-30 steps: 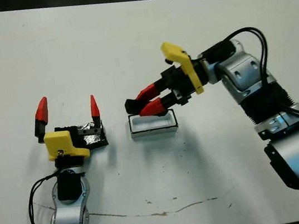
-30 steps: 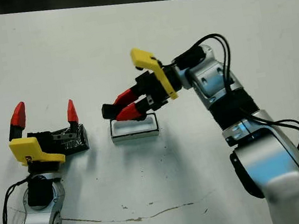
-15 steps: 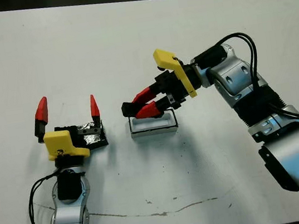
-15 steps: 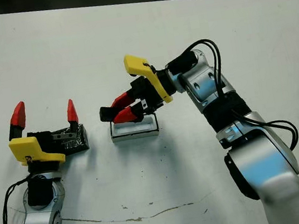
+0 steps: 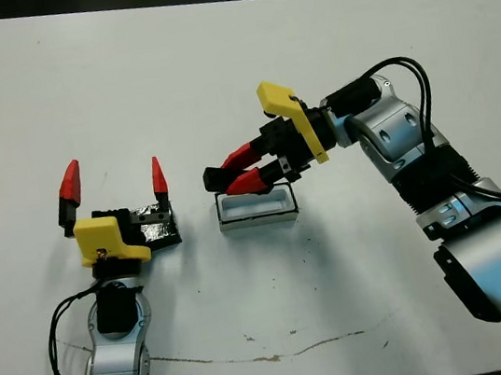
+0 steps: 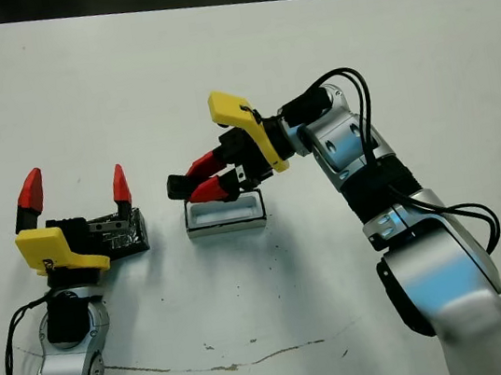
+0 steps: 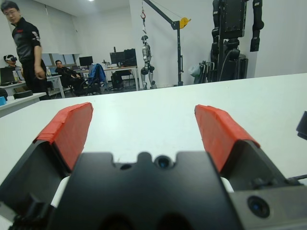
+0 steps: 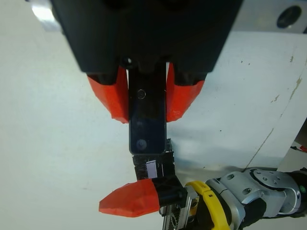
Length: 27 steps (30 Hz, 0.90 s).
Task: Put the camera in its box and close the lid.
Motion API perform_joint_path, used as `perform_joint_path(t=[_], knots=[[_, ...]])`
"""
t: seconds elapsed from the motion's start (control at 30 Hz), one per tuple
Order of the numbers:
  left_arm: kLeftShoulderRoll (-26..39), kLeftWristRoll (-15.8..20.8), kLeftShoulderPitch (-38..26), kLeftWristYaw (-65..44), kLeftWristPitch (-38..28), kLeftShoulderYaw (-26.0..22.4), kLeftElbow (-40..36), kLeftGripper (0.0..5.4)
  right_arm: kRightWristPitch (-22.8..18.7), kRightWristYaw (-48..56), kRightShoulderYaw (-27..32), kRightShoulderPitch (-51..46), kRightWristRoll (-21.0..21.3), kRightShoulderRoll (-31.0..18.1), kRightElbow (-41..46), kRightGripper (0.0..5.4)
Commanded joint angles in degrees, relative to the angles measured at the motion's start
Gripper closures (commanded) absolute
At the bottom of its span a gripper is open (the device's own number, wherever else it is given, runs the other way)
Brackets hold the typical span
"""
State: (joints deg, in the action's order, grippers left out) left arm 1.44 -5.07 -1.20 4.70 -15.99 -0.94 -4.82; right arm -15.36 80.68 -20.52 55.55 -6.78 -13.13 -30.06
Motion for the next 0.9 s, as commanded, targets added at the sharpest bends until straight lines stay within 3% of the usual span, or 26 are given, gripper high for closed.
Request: perform_joint_path(t=[0.03, 0.3, 0.5, 0.9], knots=[[-0.2, -0.3, 0.4, 0.3, -0.1, 0.0, 0.7, 0.0, -1.1, -0.7, -0.4, -0.9, 0.9, -1.3, 0.9, 3.74], [-0.1, -0.3, 0.6, 0.2, -0.2, -0.1, 1.0, 0.0, 1.1, -0.6, -1.4, -2.0, 2.7, -1.5, -1.4, 3.74], [-0.1, 0.0, 0.8, 0.0, -0.1, -0.1, 0.8, 0.0, 0.3, -0.7, -2.2, -2.1, 4.2, -1.6, -2.7, 3.74], [0.2, -0.4, 1.0, 0.1, -0.4, -0.1, 1.0, 0.0, 2.7, -0.3, -1.2, -3.7, 3.4, -1.9, -3.8, 3.74]])
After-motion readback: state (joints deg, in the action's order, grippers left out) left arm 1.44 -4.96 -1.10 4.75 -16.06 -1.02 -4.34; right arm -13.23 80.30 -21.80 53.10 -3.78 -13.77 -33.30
